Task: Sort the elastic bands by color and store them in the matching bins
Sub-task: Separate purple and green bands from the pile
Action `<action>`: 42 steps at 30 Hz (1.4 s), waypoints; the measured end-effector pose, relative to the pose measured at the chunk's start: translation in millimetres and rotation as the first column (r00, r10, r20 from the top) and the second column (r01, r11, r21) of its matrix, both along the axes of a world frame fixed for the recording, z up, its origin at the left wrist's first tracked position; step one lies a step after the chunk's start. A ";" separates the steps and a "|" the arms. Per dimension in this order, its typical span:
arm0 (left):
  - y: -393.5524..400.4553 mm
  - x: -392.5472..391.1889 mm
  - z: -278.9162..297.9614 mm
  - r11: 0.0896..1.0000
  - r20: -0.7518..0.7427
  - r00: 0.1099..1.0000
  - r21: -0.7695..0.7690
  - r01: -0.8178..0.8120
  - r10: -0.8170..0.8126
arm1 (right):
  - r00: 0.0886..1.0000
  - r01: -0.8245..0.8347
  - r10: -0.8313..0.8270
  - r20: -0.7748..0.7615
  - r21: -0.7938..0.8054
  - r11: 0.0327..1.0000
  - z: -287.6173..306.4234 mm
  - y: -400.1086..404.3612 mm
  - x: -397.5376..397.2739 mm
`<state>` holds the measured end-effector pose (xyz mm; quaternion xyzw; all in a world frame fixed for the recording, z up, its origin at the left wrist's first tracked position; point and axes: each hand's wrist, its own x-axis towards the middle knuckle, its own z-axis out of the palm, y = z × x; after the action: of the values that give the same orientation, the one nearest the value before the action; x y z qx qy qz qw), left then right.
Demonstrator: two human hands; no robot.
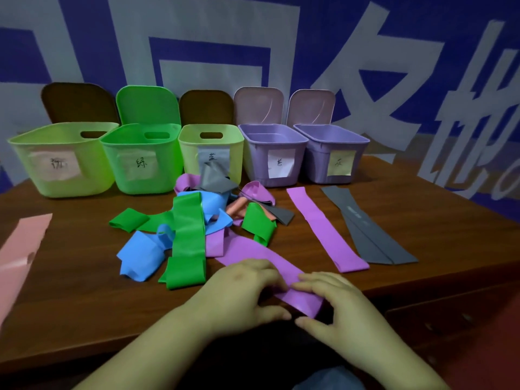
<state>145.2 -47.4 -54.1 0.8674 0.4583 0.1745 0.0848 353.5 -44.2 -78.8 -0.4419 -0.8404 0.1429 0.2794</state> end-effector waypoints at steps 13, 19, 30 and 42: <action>0.3 4.4 -9.8 0.993 0.077 0.995 0.089 -0.075 0.068 | 1.000 0.025 -0.025 -0.001 -0.073 0.997 23.0 2.8 9.9; -5.8 17.7 -6.2 0.980 0.169 0.980 0.151 -0.130 0.104 | 0.975 0.079 -0.094 -0.200 -0.084 0.993 41.2 8.3 -5.3; 2.3 -4.2 28.1 0.954 0.736 0.617 -0.285 -0.092 0.280 | 0.872 -0.141 0.023 -0.489 -0.207 0.968 86.7 18.4 -35.9; -10.6 -24.1 54.9 0.982 0.891 0.415 -0.171 -0.075 0.187 | 0.735 -0.312 0.118 -0.668 -0.177 0.933 105.7 27.4 -75.4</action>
<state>121.1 -58.0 0.7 0.5944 0.4161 0.5936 0.3480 278.1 -16.8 26.9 -0.2986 -0.7089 0.4345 0.4685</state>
